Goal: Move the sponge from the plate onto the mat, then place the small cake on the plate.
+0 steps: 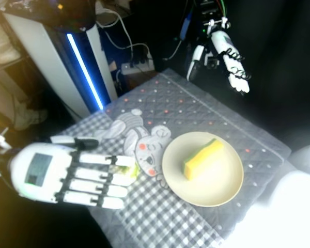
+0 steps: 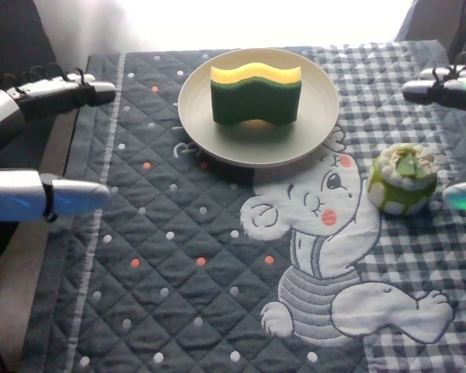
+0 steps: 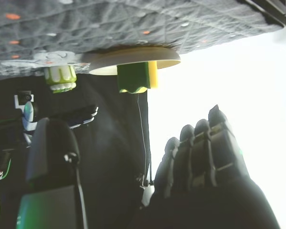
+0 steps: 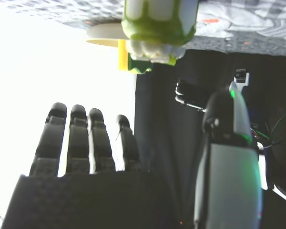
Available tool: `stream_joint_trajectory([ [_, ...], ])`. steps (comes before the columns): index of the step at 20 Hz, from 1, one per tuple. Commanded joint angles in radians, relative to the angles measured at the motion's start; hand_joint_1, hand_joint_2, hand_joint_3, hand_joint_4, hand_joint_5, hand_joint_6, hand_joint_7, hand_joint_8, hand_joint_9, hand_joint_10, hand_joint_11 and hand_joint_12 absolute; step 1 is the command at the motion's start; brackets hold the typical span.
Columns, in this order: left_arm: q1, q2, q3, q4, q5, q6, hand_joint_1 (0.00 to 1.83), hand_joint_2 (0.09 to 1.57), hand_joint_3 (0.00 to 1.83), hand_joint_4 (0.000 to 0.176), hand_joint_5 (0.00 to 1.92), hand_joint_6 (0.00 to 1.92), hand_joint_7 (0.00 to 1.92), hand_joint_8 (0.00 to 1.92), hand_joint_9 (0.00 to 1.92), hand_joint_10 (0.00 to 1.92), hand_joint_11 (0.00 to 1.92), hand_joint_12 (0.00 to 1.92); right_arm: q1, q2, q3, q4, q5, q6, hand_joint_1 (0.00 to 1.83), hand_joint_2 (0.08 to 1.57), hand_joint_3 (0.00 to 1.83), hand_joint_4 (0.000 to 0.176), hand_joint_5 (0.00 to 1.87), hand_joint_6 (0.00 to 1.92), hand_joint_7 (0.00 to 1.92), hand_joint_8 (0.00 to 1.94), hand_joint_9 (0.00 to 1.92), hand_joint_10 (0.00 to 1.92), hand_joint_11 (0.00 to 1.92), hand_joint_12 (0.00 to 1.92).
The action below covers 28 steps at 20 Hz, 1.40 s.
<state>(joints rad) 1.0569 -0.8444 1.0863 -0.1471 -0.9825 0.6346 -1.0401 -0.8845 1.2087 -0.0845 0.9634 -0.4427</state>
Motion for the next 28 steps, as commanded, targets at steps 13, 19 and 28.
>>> stream_joint_trajectory([
  [13, -0.454, -0.333, 0.354, 0.202, 0.392, -0.006, 0.86, 0.93, 0.0, 0.056, 0.23, 0.0, 0.14, 0.0, 0.12, 0.01, 0.0, 0.38, 0.003, 0.015, -0.03, -0.019, 0.215, 0.007, 0.56, 0.92, 0.01, 0.175, 0.11, 0.0, 0.07, 0.01, 0.13, 0.01, 0.04, 0.51],
  [19, -0.555, -0.462, 0.464, 0.302, 0.532, 0.005, 1.01, 0.85, 0.0, 0.033, 0.34, 0.0, 0.33, 0.0, 0.32, 0.0, 0.0, 0.91, 0.003, 0.011, -0.028, -0.025, 0.23, 0.018, 0.56, 0.89, 0.0, 0.176, 0.12, 0.01, 0.08, 0.0, 0.13, 0.0, 0.04, 0.5],
  [28, -0.611, -0.592, 0.589, 0.303, 0.596, 0.006, 0.94, 1.01, 0.0, 0.0, 0.66, 0.0, 0.81, 0.01, 0.66, 0.01, 0.03, 1.03, 0.003, -0.008, -0.013, -0.025, 0.229, 0.022, 0.52, 0.92, 0.0, 0.158, 0.12, 0.0, 0.08, 0.0, 0.13, 0.0, 0.07, 0.35],
])
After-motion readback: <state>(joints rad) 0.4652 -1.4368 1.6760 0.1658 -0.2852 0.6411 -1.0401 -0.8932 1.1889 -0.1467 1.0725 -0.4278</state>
